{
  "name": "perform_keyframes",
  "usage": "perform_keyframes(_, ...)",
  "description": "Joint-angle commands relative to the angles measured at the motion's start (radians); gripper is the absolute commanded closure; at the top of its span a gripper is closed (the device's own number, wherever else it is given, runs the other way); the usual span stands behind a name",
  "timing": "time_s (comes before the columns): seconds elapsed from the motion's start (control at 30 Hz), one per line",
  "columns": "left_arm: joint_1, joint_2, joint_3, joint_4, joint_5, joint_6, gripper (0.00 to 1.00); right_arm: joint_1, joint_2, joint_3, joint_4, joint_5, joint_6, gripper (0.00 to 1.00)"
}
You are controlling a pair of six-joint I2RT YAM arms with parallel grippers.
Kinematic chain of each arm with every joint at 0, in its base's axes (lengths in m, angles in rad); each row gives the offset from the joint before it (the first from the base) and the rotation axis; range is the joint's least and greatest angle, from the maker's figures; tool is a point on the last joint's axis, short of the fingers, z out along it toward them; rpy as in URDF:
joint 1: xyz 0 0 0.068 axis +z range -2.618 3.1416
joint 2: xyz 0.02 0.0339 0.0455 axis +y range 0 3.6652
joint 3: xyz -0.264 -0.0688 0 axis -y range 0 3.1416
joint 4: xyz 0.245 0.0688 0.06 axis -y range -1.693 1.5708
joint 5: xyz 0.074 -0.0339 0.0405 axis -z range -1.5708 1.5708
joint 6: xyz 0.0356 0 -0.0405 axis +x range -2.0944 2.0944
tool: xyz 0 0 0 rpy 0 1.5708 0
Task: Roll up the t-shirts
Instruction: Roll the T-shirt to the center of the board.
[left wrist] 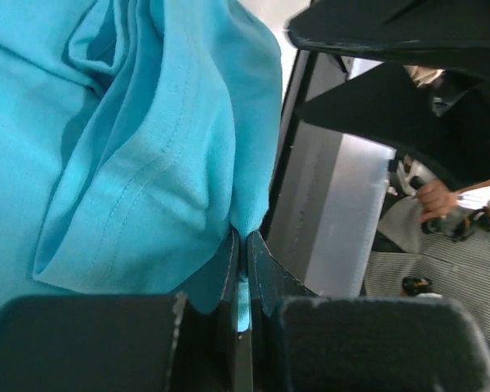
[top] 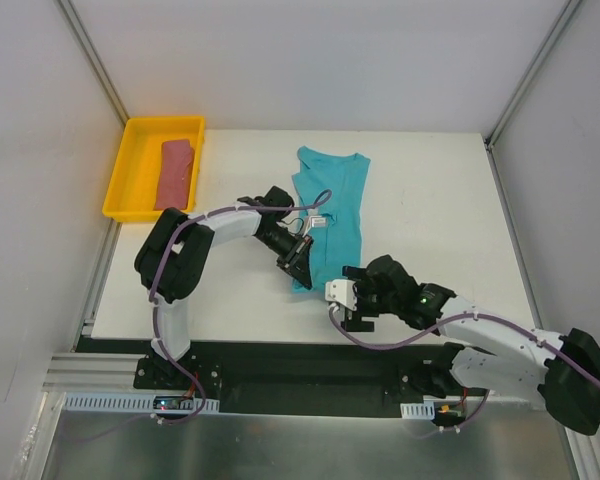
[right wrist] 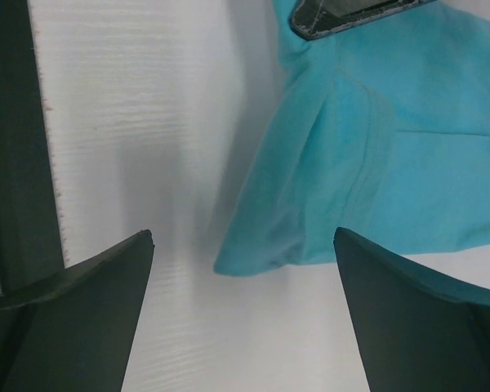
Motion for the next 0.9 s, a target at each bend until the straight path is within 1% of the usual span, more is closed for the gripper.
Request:
perform_keyframes(0.0,0.014,0.003,0.011,0.006,0.128,-0.060,1.00,0.021,0.050,-0.006,0.177,0.097,0.026,0.04)
perform_keyframes(0.1,0.028,0.004,0.002,0.014,0.148,-0.063,1.00,0.030,0.085,-0.017,0.228,0.123,0.023,0.05)
perform_keyframes(0.2,0.048,0.015,-0.001,0.018,0.171,-0.079,1.00,0.040,0.119,-0.026,0.259,0.132,0.026,0.09)
perform_keyframes(0.33,0.069,0.014,-0.006,0.020,0.185,-0.077,1.00,0.068,0.159,-0.037,0.309,0.173,-0.002,0.18)
perform_keyframes(0.4,0.077,0.010,-0.012,0.020,0.194,-0.079,1.00,0.067,0.188,-0.028,0.306,0.176,-0.014,0.23)
perform_keyframes(0.5,0.094,0.003,-0.017,0.020,0.205,-0.076,1.00,0.071,0.228,0.003,0.253,0.160,-0.054,0.42)
perform_keyframes(0.53,0.098,0.000,-0.020,0.020,0.202,-0.076,1.00,0.073,0.236,0.010,0.242,0.164,-0.048,0.53)
perform_keyframes(0.6,0.102,-0.008,-0.027,0.021,0.194,-0.065,1.00,0.068,0.257,0.026,0.242,0.170,-0.048,0.62)
perform_keyframes(0.63,0.103,-0.012,-0.032,0.020,0.167,-0.062,1.00,0.056,0.259,0.030,0.242,0.164,-0.045,0.70)
perform_keyframes(0.7,0.109,-0.049,-0.053,0.018,0.110,-0.051,0.85,0.045,0.254,0.046,0.225,0.135,-0.034,0.76)
perform_keyframes(0.73,0.111,-0.074,-0.064,0.020,0.069,-0.039,0.81,0.036,0.248,0.072,0.184,0.121,-0.029,0.81)
perform_keyframes(0.8,0.121,-0.184,-0.110,0.021,-0.064,0.019,0.68,0.027,0.237,0.092,0.130,0.101,-0.005,0.85)
perform_keyframes(0.83,0.121,-0.234,-0.130,0.023,-0.114,0.051,0.64,0.008,0.230,0.118,0.081,0.069,0.007,0.87)
perform_keyframes(0.87,0.121,-0.347,-0.156,0.038,-0.158,0.088,0.60,-0.004,0.228,0.132,0.055,0.048,0.017,0.88)
